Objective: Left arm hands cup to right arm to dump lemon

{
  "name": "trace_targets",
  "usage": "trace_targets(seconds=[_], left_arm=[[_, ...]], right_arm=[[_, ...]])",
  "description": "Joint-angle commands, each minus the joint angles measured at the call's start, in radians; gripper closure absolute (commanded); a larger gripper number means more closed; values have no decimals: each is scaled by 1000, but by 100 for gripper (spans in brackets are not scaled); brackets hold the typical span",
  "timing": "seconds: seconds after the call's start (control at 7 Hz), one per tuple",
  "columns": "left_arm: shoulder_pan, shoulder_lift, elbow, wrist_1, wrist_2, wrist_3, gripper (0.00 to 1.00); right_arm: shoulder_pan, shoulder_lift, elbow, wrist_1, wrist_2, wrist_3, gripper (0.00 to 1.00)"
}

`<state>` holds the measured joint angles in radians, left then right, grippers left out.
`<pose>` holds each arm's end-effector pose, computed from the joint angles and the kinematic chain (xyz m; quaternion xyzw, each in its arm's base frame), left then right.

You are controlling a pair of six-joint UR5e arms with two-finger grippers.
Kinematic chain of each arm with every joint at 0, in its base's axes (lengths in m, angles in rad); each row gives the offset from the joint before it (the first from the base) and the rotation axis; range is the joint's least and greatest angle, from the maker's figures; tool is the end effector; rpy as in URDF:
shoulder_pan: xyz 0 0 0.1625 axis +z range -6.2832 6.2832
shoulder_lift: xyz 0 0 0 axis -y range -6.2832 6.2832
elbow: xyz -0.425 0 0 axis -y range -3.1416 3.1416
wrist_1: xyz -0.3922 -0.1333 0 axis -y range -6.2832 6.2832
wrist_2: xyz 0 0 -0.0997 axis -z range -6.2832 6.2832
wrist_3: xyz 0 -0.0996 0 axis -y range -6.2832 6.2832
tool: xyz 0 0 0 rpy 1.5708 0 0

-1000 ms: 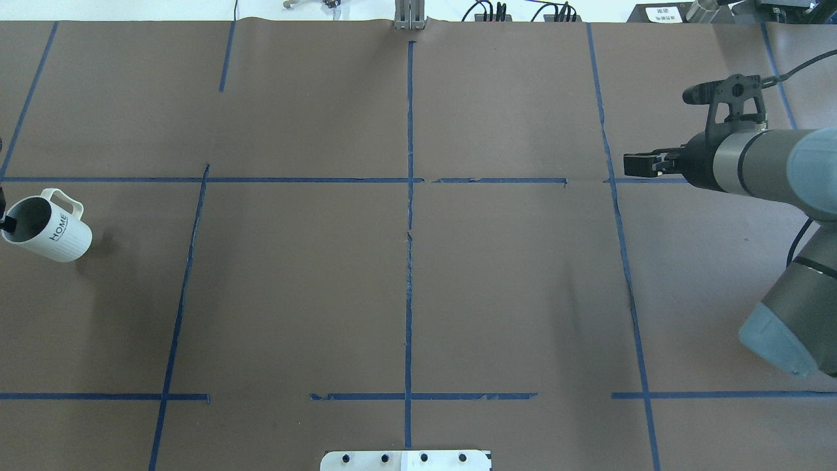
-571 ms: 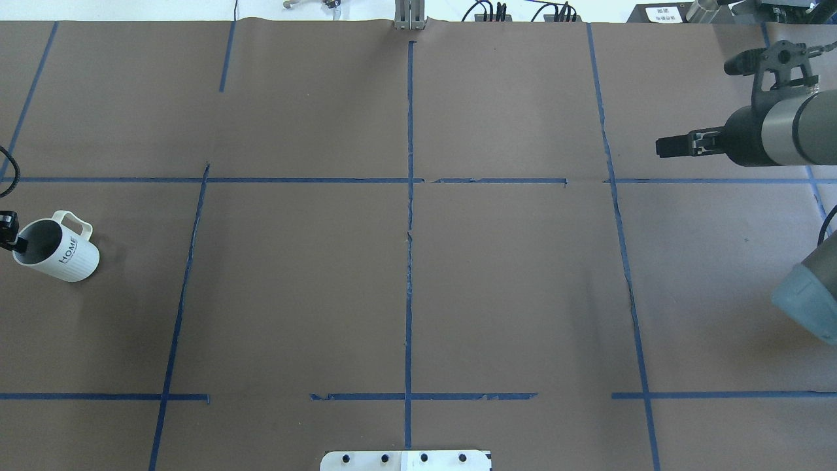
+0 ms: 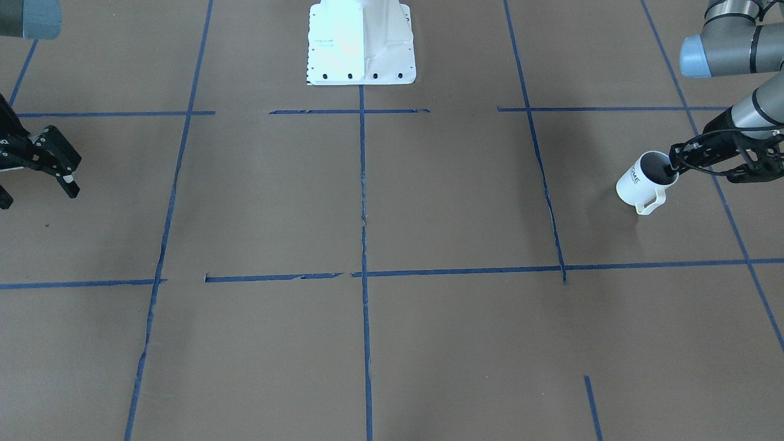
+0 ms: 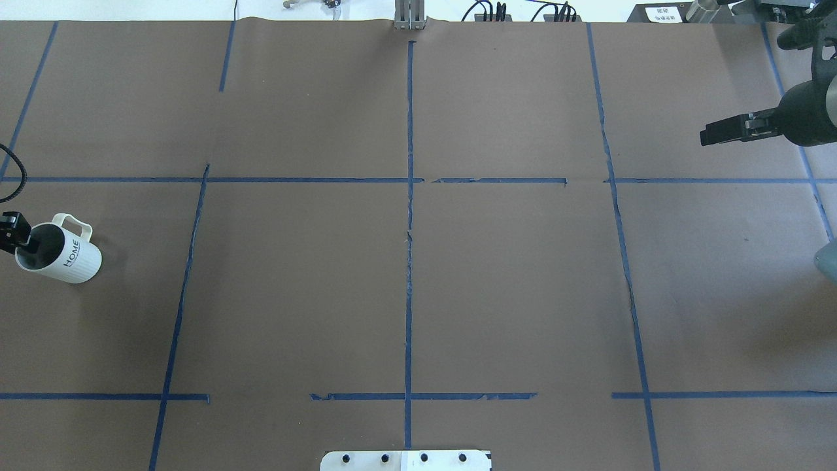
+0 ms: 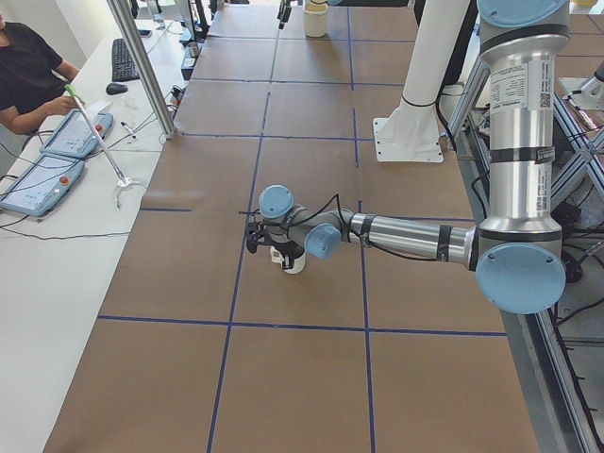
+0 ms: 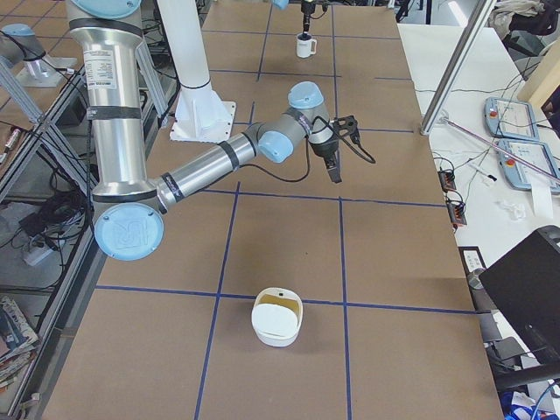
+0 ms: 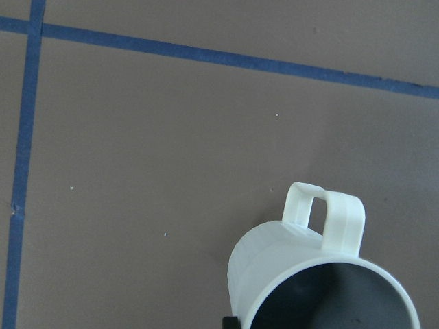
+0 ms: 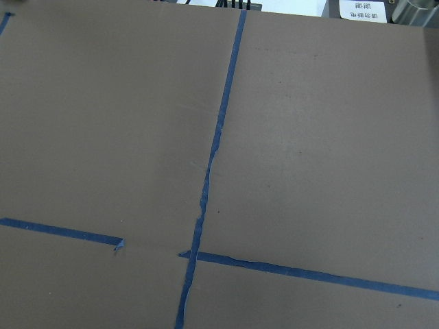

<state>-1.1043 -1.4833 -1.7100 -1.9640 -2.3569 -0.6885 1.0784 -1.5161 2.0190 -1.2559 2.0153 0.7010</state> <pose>0.1574 -0.4523 0.5862 -0.0332 0.4243 -0.0158 0.9048 -0.1570 -0.4840 0.3866 0.2072 -0.3852 0.0060 0.8993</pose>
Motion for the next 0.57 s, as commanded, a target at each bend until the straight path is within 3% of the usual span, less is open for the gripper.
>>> trace_targets(seconds=[0.0, 0.14, 0.43], left_arm=[[-9, -2, -34, 4, -2, -2, 0], [-56, 3, -68, 11, -2, 0, 0], [-191, 3, -82, 26, -9, 153, 0]], right_arm=[[24, -28, -2, -3, 35, -5, 0], [79, -51, 0, -35, 93, -43, 0], [260, -129, 6, -193, 233, -363, 0]])
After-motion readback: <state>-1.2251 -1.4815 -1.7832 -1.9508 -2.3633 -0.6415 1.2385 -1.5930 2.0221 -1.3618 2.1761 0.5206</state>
